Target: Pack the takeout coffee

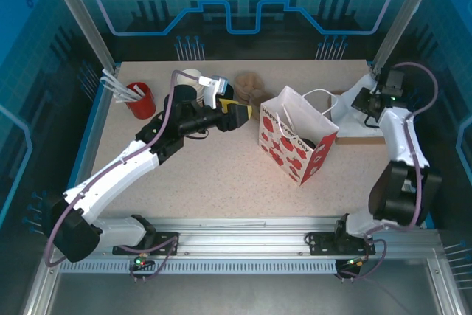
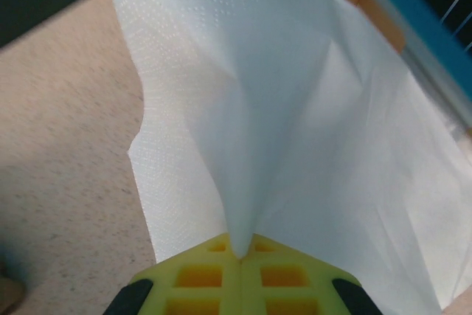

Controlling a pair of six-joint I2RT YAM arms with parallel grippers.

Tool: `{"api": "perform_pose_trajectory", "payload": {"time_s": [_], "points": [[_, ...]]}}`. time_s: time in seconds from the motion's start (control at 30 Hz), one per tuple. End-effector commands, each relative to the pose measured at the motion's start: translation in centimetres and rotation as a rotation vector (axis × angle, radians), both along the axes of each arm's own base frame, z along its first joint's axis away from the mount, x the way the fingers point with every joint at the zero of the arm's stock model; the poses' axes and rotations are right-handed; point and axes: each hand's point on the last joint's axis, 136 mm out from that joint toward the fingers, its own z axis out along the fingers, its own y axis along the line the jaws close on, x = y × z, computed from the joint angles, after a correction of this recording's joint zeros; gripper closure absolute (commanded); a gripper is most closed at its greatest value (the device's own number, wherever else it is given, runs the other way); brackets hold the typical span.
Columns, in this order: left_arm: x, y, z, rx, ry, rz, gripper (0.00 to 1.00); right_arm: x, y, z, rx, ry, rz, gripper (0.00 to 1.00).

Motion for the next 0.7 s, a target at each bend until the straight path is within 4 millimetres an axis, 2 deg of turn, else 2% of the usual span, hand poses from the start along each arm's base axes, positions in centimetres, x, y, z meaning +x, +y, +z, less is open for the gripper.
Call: {"api": "perform_pose_trajectory", "payload": {"time_s": [0.0, 0.13, 0.3, 0.5, 0.67], "points": [[0.0, -0.5, 0.2, -0.021, 0.001, -0.027, 0.32, -1.1, 0.9, 5.0, -0.111, -0.121, 0.026, 0.99], [0.2, -0.5, 0.2, -0.021, -0.001, -0.024, 0.32, -2.8, 3.2, 11.0, -0.223, -0.227, 0.097, 0.99], [0.3, -0.7, 1.3, -0.024, -0.033, -0.027, 0.32, -5.4, 7.4, 19.1, -0.353, -0.377, 0.226, 1.0], [0.3, -1.0, 3.5, -0.036, -0.097, -0.05, 0.32, -8.5, 12.0, 25.9, -0.387, -0.525, 0.372, 1.0], [0.3, -1.2, 5.5, -0.002, -0.215, -0.076, 0.31, -11.0, 16.9, 29.9, -0.323, -0.626, 0.569, 1.0]]}}
